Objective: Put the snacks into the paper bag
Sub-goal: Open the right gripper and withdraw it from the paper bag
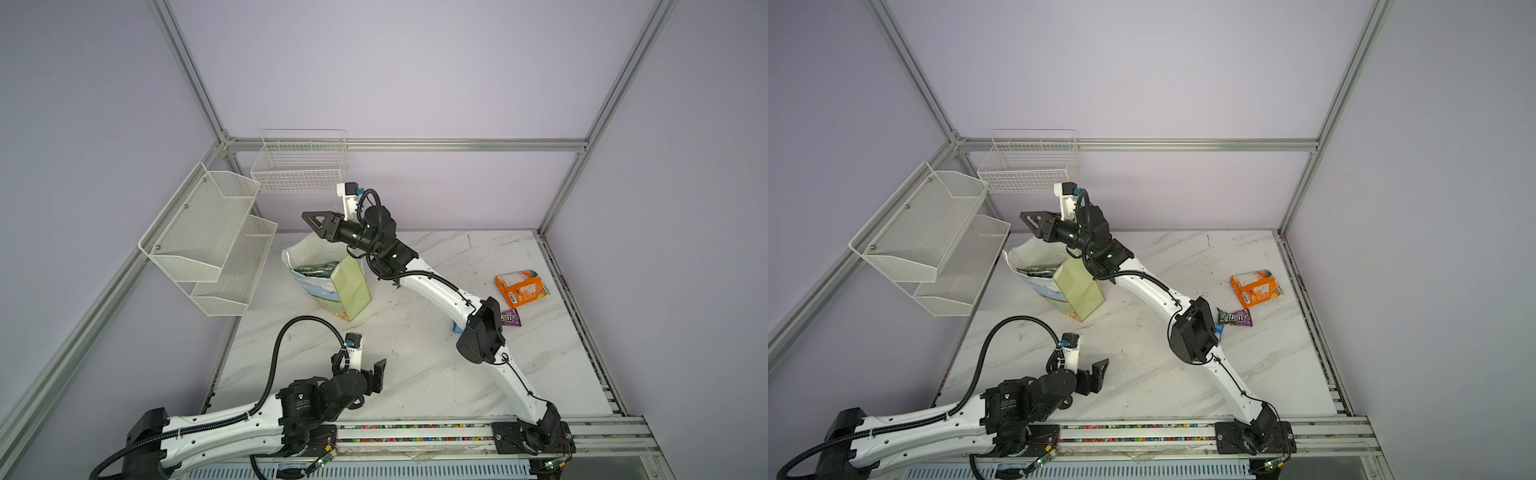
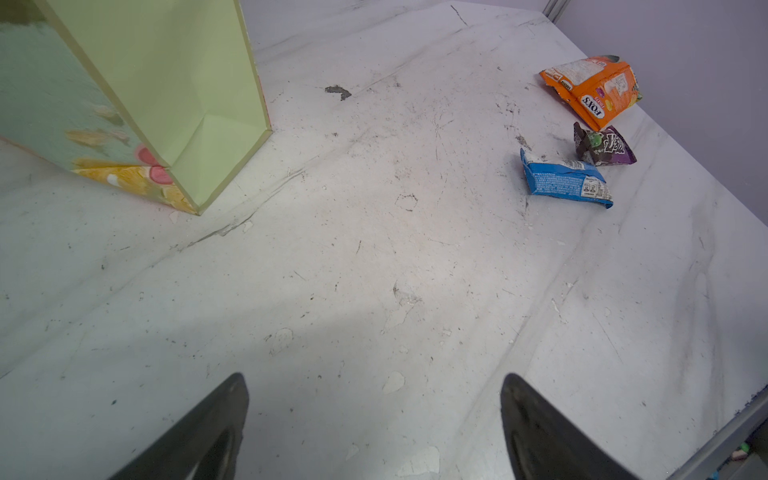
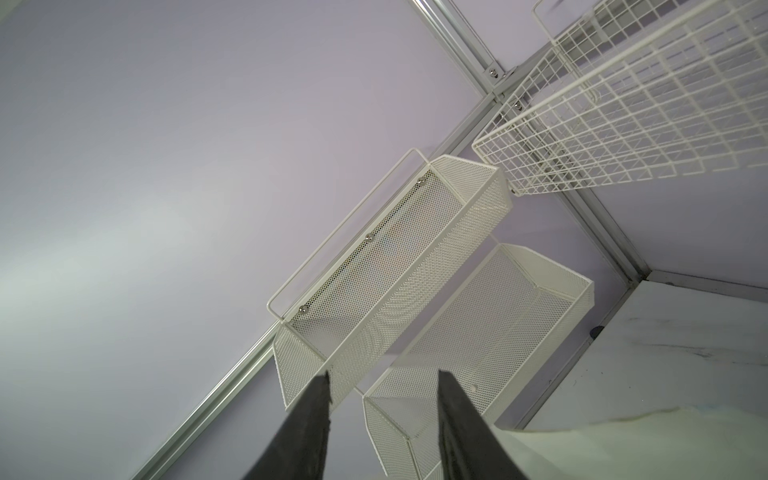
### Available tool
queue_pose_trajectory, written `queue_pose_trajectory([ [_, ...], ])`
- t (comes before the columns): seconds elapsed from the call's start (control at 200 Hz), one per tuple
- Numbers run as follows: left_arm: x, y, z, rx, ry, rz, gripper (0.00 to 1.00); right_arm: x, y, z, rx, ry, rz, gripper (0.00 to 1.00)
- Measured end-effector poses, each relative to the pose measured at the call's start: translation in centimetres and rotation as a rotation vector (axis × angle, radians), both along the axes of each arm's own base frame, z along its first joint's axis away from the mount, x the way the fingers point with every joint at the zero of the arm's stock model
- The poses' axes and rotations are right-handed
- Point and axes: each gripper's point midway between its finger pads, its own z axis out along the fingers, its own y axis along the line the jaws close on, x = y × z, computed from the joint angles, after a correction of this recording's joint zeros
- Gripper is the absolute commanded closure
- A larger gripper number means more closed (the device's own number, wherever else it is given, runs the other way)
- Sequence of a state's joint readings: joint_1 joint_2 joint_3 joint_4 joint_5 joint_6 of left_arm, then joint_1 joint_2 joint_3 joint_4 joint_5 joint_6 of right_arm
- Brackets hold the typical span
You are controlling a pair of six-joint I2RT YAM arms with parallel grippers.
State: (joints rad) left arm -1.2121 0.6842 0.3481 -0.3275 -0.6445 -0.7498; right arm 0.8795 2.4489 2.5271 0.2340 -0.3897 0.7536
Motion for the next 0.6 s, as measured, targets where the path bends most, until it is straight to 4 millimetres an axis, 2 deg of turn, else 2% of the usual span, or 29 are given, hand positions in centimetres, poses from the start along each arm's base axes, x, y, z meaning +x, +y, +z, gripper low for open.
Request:
queue_pose_trajectory([
  [0.235,0.0,0.0,0.0,0.0,0.0,-0.001,0.07,0.2,-0.1,-1.5,-0.05,0.002,-0.01,0.47],
  [0.335,0.0,0.0,0.0,0.002,0.001,-0.002,0.07,-0.2,-0.8,-1.3,-0.085,-0.008,-0.025,0.38],
  [0.455,0.0,0.0,-0.1,0.007,0.003,-0.001,0.07,-1.1,-2.7,-0.1,-0.12,-0.033,-0.063,0.31],
  [0.475,0.0,0.0,-0.2,0.008,0.003,-0.001,0.07,-1.2,-3.0,0.1,-0.125,-0.041,-0.07,0.29],
  [0.5,0.0,0.0,-0.2,0.01,0.004,-0.001,0.07,-1.4,-3.6,0.4,-0.131,-0.049,-0.082,0.19],
  [0.56,0.0,0.0,-0.3,0.016,0.006,-0.001,0.07,-1.8,-4.9,1.2,-0.143,-0.06,-0.115,0.04],
  [0.6,0.0,0.0,-0.5,0.023,0.007,0.0,0.07,-2.1,-6.0,1.8,-0.151,-0.076,-0.143,0.03],
])
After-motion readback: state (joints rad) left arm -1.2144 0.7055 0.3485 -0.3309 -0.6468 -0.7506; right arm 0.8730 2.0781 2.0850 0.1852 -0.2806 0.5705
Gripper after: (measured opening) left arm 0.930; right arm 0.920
